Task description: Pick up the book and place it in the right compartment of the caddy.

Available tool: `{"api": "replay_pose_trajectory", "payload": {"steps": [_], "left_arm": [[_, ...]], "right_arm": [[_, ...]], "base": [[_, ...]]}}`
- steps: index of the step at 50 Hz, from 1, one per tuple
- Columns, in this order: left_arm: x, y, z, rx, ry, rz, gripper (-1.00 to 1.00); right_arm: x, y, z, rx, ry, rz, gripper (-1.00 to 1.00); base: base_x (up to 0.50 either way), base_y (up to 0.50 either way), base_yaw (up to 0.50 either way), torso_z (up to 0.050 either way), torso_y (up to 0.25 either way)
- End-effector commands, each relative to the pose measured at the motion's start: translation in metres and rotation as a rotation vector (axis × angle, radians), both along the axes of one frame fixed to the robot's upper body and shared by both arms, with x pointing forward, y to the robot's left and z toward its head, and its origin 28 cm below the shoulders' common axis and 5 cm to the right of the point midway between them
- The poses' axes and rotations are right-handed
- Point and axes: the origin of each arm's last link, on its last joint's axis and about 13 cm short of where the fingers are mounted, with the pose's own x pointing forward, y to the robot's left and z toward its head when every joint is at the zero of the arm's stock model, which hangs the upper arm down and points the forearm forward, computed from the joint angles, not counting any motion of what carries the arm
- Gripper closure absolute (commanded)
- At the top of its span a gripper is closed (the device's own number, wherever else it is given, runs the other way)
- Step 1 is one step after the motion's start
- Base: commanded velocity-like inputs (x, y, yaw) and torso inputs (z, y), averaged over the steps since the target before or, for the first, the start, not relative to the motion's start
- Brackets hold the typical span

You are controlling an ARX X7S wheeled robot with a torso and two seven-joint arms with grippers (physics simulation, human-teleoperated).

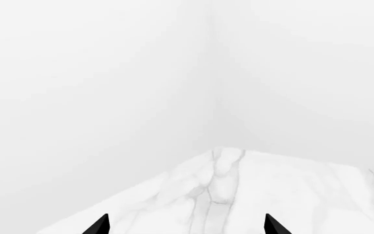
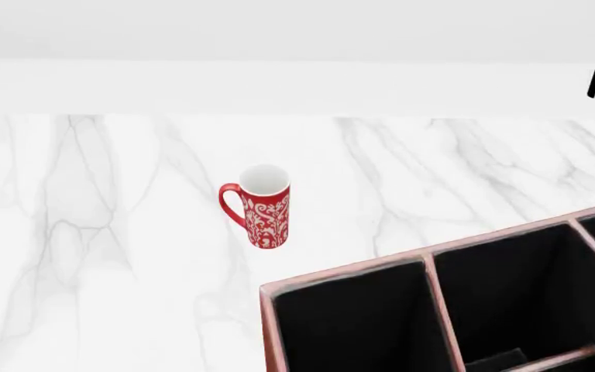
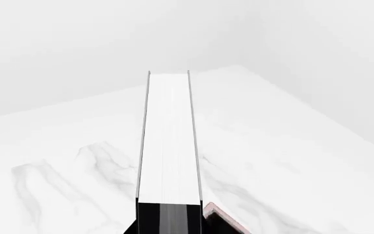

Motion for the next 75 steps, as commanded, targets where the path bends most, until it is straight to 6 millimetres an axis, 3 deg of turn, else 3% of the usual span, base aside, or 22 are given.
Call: {"api": "replay_pose_trajectory", "payload": {"steps": [1,24,25,29,49,75], "left_arm": [[-0.001,0.001,0.0,-0.002,-0.004,0.003,-1.0],[-0.003,0.002,0.002,-0.001,-0.012,0.007,-1.0],[-0.002,0.002,0.0,-0.005,-0.011,0.006,-1.0],[-0.003,0.002,0.0,-0.006,-0.014,0.005,-1.0],[-0.004,0.002,0.0,-0.007,-0.015,0.005,-1.0],[-0.003,0.001,-0.002,-0.005,-0.011,0.001,-1.0]], "right_arm": [[-0.014,-0.002,-0.004,-0.005,0.008,-0.036,1.0],[-0.047,0.007,-0.015,-0.003,0.041,-0.018,1.0],[-0.056,0.006,-0.018,-0.005,0.042,-0.014,1.0],[-0.062,0.007,-0.02,-0.009,0.045,-0.016,1.0],[-0.071,-0.005,-0.03,-0.002,0.061,-0.08,1.0],[-0.056,-0.008,-0.047,-0.007,0.08,-0.084,1.0]], "base": [[0.0,0.0,0.0,0.0,0.01],[0.0,0.0,0.0,0.0,0.001],[0.0,0.0,0.0,0.0,0.0],[0.0,0.0,0.0,0.0,0.003],[0.0,0.0,0.0,0.001,0.002],[0.0,0.0,0.0,0.0,0.002]]}}
